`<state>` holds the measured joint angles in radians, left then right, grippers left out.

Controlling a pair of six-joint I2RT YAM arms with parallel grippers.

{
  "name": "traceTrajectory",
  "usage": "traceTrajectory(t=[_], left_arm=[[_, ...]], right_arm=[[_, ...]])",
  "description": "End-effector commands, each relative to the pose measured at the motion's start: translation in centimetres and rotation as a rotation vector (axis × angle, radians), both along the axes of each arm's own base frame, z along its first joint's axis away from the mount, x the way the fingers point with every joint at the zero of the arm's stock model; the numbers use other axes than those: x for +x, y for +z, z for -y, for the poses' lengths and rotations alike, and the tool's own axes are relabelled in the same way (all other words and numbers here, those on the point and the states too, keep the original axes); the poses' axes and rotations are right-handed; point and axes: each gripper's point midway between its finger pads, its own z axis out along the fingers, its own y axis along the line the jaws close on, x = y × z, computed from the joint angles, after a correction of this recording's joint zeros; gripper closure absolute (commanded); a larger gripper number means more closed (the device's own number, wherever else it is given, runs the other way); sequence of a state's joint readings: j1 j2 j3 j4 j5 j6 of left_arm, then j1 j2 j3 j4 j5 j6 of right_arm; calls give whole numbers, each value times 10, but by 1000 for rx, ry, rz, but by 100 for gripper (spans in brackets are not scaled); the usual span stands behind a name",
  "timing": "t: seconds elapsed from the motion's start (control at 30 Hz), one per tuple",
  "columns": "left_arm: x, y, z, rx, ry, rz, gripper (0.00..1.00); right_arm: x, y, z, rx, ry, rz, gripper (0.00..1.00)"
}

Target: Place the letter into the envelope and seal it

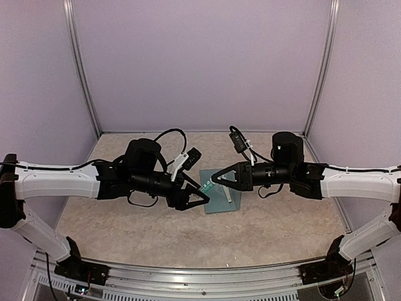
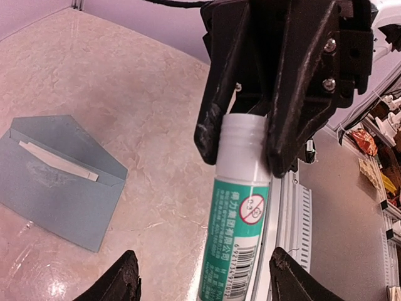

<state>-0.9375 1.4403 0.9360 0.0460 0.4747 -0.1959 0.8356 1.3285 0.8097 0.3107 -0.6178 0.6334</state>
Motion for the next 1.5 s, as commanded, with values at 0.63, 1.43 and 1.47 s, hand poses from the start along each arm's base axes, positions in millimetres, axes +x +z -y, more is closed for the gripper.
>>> traceTrajectory(t=[0.63, 1.43, 1.47], left_arm=[[-2, -19, 7, 116, 28, 88, 80], [8, -30, 3, 144, 79, 58, 95], [15, -24, -1, 116, 93, 39, 95]], right_arm=[[1, -22, -17, -145, 8, 13, 91], [73, -13, 53, -267, -355, 78, 91], [84, -26, 63, -331, -424, 86, 91]])
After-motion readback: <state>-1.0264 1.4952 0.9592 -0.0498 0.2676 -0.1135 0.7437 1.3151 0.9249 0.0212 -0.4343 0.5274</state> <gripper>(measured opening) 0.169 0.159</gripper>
